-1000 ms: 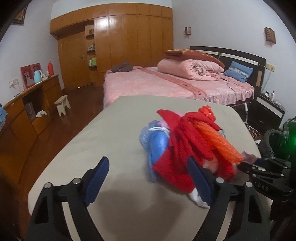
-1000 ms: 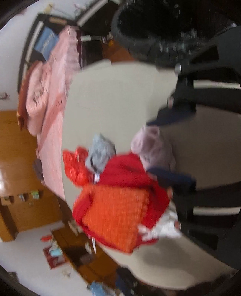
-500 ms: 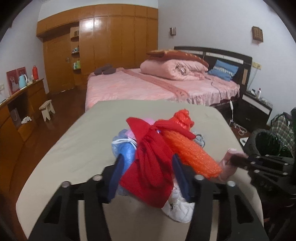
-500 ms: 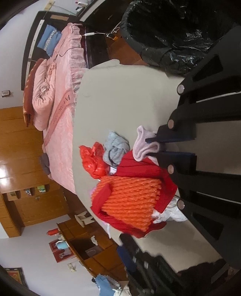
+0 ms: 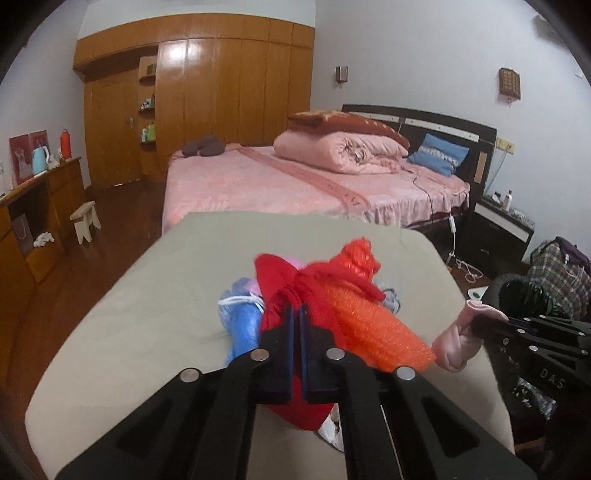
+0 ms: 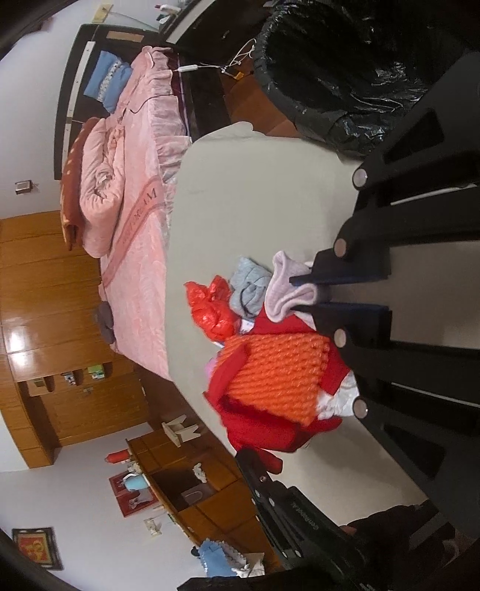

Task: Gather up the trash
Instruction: 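Lift the pink sock and red glove and carry both toward the black bin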

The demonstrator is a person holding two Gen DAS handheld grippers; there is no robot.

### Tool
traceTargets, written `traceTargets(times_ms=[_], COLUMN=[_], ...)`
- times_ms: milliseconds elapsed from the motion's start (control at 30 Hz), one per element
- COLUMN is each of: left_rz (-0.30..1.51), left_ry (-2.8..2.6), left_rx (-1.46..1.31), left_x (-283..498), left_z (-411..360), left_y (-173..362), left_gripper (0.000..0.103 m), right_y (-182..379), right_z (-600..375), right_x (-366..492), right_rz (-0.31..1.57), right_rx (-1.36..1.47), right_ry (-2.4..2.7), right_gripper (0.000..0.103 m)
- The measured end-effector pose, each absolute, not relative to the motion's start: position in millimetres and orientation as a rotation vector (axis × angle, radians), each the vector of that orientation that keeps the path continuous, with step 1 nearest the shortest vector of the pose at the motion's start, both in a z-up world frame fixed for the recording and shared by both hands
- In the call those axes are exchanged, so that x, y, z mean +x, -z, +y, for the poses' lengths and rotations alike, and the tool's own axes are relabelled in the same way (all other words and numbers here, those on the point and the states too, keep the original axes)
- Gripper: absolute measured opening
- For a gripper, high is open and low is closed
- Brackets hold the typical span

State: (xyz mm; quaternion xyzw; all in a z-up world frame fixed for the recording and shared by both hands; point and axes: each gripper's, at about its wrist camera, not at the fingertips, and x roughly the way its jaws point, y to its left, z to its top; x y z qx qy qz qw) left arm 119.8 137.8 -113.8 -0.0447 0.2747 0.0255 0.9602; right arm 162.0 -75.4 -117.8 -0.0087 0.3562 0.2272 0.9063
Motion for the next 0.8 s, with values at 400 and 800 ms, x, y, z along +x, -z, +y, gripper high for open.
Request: traceTargets(times_ms=[400, 800], left_rz=[0.623, 0.669], left_ry=[-0.058, -0.012], left_rx=[-0.109, -0.097], left_x=[124.9, 158.8], left_z=[142.0, 147.6], left_y=[119.8, 141.8], left_gripper=[0.015, 0.013], right_y=[116.6, 121.5], right_z=[-72.4, -66.1], right_x=[156.6, 165.6], right_rz=[0.741, 0.751], right_rx=[-0.02, -0.031], right_ry=[-0.476, -0.479], right_gripper=[0.008, 0.008])
